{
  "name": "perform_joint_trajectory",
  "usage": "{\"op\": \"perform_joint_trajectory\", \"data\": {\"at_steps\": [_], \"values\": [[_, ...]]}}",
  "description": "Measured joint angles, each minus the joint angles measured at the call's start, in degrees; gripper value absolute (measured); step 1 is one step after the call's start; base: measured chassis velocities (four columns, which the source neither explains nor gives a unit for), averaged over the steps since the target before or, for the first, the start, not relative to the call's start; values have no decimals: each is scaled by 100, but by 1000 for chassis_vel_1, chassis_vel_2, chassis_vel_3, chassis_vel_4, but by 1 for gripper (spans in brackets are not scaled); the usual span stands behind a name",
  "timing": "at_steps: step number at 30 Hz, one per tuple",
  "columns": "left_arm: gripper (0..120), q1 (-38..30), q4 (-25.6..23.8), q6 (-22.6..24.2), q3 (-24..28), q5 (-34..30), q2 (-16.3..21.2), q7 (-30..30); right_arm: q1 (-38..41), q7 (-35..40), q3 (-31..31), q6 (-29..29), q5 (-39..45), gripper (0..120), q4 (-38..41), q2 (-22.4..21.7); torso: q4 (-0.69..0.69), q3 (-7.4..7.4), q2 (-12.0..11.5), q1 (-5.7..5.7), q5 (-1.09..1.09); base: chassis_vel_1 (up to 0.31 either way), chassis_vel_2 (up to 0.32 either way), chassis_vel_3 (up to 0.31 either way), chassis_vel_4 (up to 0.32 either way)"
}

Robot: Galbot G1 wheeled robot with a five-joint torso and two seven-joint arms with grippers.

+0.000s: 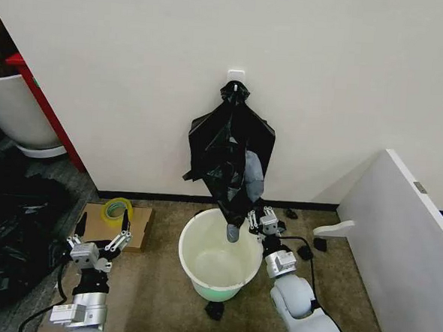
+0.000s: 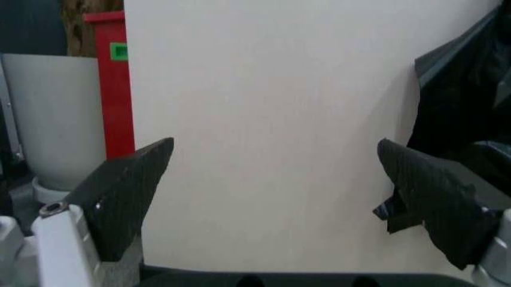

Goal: Place the garbage bag over the trash bin.

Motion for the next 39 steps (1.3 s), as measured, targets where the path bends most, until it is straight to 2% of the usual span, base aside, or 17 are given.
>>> {"op": "perform_joint_trajectory", "data": {"at_steps": [3,7,10,11,14,17,19,21,23,24,26,29,32,34,39], "values": [[100,-82,0,6,28,1,32,23,-30,-48,1,0,122,0,76,-35,0,0,0,0,0,0,0,0,0],[100,-292,-15,63,182,-99,225,229,-101,-481,-50,120,975,0,316,-122,1,0,0,0,0,0,0,0,0],[100,-571,9,60,304,-476,507,678,-140,-1026,-116,313,1769,0,564,-158,1,0,0,0,-1,0,0,0,0],[100,-571,9,60,304,-476,507,678,-140,-1026,-116,313,1769,0,564,-158,1,0,0,0,-1,0,0,0,0],[100,-984,192,-32,433,-885,980,1605,-155,-1435,-166,459,2215,0,782,-165,-1,0,0,0,-2,0,0,0,0],[100,-1374,435,-94,504,-1091,1638,2577,-121,-1767,-241,569,2412,0,886,-166,-2,0,0,0,-2,0,0,0,0],[100,-1453,484,-104,517,-1102,1776,2727,-108,-1814,-259,585,2434,0,893,-165,1,0,0,0,-2,0,0,0,0],[100,-1832,711,-120,694,-1105,2298,3156,-101,-1920,-305,625,2469,0,913,-142,2,1,0,0,-1,0,0,0,0],[100,-2172,887,-118,943,-1069,2629,3281,-100,-1969,-315,644,2473,0,914,-100,-2,0,0,0,-1,0,0,0,0],[100,-2341,968,-109,1070,-1033,2749,3286,-97,-1983,-318,646,2472,0,913,-78,0,1,0,0,0,0,0,0,0],[100,-2467,1026,-97,1152,-995,2820,3267,-91,-1989,-319,647,2468,0,909,-62,-1,1,0,0,-1,0,0,0,0],[100,-3024,1238,-33,1424,-807,3016,3122,-71,-2003,-320,647,2439,0,864,-7,0,1,0,0,0,0,0,0,0],[100,-3160,1286,-21,1479,-744,3047,3084,-69,-2005,-320,648,2429,0,855,3,0,1,0,0,0,0,0,0,0],[100,-3501,1393,-4,1627,-530,3102,2993,-64,-2017,-319,649,2403,0,823,28,-1,0,0,0,0,0,0,0,0],[93,-3854,1518,-148,1742,1,3081,3121,-24,-2022,-318,649,2357,0,775,78,0,0,0,0,0,0,0,0,0]]}}
